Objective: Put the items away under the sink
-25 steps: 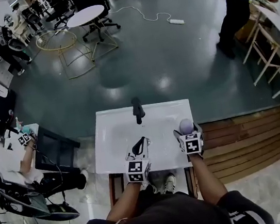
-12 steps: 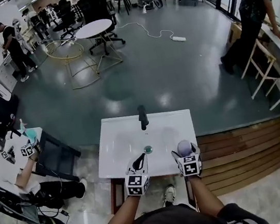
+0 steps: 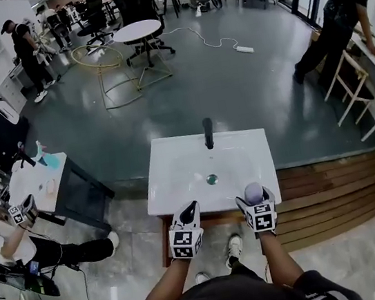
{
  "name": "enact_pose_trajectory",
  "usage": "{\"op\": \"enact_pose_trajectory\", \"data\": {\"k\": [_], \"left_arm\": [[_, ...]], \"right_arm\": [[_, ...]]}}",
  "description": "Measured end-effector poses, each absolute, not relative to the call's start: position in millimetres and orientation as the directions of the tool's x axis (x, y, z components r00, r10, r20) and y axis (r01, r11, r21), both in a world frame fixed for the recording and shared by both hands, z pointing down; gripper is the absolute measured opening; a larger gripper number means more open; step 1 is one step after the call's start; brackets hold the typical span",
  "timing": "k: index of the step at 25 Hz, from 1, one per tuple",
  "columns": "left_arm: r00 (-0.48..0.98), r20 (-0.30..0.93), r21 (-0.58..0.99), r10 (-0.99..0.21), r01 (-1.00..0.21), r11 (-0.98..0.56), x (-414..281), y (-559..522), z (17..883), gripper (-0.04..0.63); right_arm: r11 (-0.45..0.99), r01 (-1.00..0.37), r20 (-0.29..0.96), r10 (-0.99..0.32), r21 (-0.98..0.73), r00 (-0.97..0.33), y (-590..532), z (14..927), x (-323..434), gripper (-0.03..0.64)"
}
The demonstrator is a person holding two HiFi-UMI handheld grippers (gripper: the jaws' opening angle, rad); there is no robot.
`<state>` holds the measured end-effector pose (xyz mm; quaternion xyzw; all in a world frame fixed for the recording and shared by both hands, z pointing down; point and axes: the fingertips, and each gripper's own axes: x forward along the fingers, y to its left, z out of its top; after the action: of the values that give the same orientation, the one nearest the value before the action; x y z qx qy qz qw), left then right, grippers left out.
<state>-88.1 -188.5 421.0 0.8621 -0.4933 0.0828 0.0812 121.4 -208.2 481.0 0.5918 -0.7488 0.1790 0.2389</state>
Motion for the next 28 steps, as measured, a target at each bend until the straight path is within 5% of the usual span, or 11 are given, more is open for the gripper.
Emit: {"op": "enact_pose_trajectory", "data": {"k": [12, 28], "left_arm": [[0.544, 0.203, 0.034, -0.814, -0.835, -0.550, -154.5, -83.1, 423.8, 0.008], [0.559, 0.206, 0.062, -0.803, -0.827, -0.559, -124.6, -46.1, 427.7, 0.006]], "right_arm": [[0.250, -0.968, 0.580, -0.791, 0.011, -0.197, -86.6, 490.6, 46.1, 0.471], [0.329, -0.944, 0.579, -0.765, -0.024, -0.281, -28.9, 478.2, 25.1, 0.471]]}}
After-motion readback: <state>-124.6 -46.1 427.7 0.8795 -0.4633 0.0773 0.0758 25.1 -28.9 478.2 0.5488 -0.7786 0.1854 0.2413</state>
